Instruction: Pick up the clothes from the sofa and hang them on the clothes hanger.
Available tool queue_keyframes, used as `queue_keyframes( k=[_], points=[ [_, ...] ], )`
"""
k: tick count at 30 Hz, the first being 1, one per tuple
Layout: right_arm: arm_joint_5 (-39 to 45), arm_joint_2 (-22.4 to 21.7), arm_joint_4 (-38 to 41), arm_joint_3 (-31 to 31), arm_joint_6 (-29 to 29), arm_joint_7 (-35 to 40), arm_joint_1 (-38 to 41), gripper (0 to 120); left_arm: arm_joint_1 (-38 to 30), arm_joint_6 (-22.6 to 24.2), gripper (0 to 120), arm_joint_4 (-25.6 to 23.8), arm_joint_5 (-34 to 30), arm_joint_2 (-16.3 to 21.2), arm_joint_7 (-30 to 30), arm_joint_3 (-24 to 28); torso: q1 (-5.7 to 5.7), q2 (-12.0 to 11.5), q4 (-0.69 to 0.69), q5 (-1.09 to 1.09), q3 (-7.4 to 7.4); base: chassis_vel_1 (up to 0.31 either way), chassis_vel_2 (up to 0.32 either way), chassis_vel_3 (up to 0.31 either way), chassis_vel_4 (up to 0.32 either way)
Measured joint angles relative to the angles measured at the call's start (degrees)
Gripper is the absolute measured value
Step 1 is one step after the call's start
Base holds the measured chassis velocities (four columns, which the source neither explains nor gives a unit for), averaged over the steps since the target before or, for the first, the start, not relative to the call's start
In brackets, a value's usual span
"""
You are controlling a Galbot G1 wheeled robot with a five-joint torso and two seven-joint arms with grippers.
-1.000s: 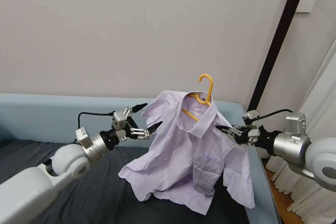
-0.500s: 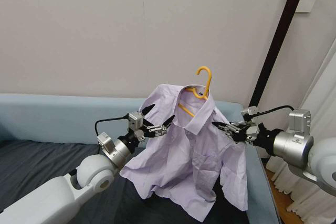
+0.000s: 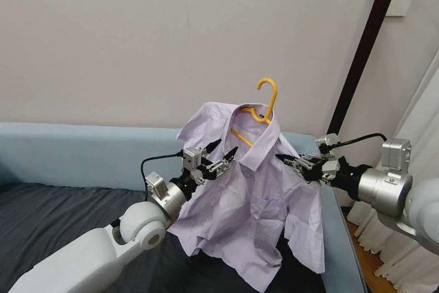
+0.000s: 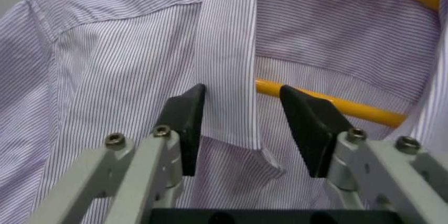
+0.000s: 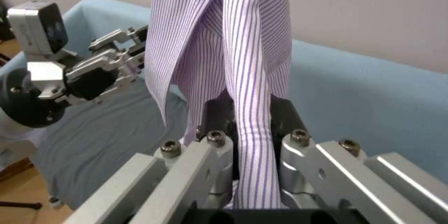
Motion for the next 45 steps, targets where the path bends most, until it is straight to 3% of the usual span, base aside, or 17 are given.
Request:
queue_keyframes(
  k=[12,21,27,34,45],
  points=[
    [6.46,-1.01,-1.80,-2.25,-1.75,0.36,10.06,6,-4.24,1.04,1,-2.73,-4.10,0.25,-1.73,-0.29,0.00,0.00,0.01,0.00,0.00,0.000,0.000,0.000,0.000],
    [6.96,-1.05,-3.44,-2.93,-2.37,0.18,12.66,6,-8.96,1.83,0,-4.49,-7.05,0.68,-3.10,0.35,0.00,0.00,0.00,-0.01,0.00,0.000,0.000,0.000,0.000],
    [0.50,-1.36,-4.53,-2.95,-2.33,-1.08,11.32,6,-11.73,3.20,0,-7.26,-9.44,1.24,-5.23,1.14,0.00,0.00,-0.01,0.00,-0.01,0.000,0.000,0.000,0.000],
    [-3.49,-1.60,-6.57,-2.64,-1.89,-2.36,8.85,6,-11.05,3.78,0,-8.36,-10.70,2.88,-5.77,-1.20,0.00,0.00,0.00,-0.01,0.00,0.000,0.000,0.000,0.000],
    [-2.73,-0.46,-7.08,-2.69,-1.76,-1.28,8.76,6,-7.92,4.86,4,-9.21,-9.53,4.80,-4.07,-2.23,0.00,0.00,0.00,-0.01,0.00,0.000,0.000,0.000,0.000]
  ],
)
